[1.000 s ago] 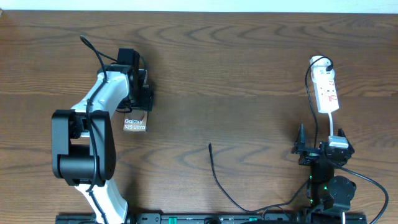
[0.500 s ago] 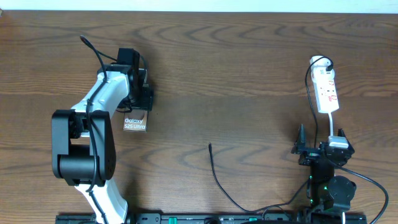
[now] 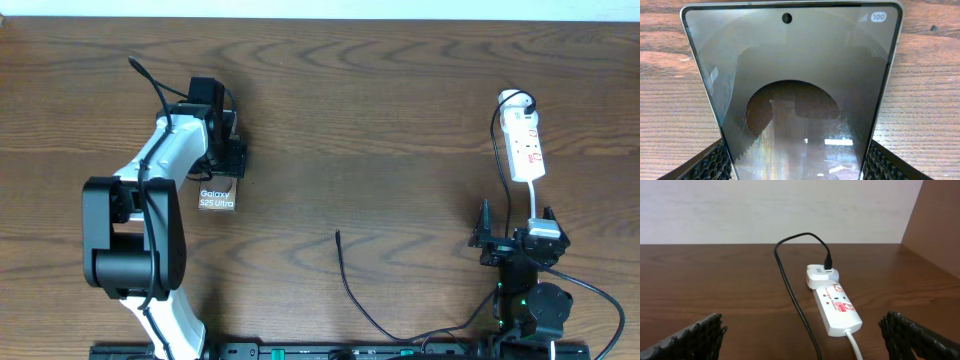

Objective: Plug charger to phone and switch on socket

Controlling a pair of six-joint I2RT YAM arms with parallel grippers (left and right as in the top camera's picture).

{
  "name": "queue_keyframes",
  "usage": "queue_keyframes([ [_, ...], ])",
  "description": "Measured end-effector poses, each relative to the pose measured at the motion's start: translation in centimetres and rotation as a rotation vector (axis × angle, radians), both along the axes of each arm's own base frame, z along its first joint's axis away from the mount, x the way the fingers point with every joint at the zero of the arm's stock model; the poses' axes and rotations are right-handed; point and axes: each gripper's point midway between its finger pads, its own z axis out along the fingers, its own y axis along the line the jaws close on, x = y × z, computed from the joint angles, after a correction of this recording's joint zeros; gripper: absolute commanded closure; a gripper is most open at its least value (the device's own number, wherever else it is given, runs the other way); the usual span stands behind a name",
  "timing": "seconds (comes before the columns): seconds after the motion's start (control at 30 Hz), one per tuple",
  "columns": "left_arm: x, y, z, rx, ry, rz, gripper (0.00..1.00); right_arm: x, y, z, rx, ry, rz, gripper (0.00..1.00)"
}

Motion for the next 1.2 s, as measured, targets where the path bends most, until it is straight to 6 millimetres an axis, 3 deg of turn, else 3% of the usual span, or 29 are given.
queue_keyframes([
  [0.33, 0.6, 0.0, 2.4, -0.004, -0.066, 0.000, 0.93, 0.0, 0.0, 0.0, 0.000, 0.000, 0.000, 0.01],
  [1.2, 0.5, 0.0, 2.4, -0.003, -0.065, 0.000, 0.93, 0.0, 0.0, 0.0, 0.000, 0.000, 0.000, 0.01],
])
